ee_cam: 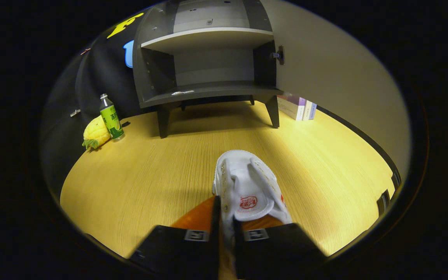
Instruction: Open the shoe cabinet door, grab the shoes and put them into the shoe cabinet, then close the shoe cabinet door.
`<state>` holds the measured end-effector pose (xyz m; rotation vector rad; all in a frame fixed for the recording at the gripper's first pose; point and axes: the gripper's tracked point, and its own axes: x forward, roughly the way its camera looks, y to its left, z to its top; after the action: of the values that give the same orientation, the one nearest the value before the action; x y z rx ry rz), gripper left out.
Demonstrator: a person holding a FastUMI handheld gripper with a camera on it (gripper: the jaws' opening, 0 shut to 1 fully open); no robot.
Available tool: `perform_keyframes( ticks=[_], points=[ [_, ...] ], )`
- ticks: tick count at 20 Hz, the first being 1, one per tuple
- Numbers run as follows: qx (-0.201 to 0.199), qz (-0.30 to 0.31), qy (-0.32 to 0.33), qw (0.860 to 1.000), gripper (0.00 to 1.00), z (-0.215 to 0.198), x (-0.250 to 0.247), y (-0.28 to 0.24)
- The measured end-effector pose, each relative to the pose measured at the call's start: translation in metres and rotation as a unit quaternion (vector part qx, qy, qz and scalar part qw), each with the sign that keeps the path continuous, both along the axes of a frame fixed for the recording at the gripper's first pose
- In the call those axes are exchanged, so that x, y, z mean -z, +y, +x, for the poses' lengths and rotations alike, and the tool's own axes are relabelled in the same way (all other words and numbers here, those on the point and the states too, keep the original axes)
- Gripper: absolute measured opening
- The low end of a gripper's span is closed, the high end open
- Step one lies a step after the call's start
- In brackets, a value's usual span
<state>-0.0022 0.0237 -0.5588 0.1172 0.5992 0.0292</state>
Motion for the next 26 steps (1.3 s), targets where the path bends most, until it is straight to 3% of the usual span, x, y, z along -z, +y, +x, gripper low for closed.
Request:
perform_keyframes(
  ticks=[2,9,20,26],
  points=[
    [-0.012,0.007,0.002,1.000,0.07,0.009,0.004,0.002],
    [-0.015,0.022,-0.011,1.000,0.06,0.019,-0.054,-0.011],
    [-0.025,0.029,-0.065,0.997,0.06,0.024,-0.244,-0.002],
    [-0.028,0.046,-0.101,0.993,0.06,0.067,-0.339,0.012]
  ],
)
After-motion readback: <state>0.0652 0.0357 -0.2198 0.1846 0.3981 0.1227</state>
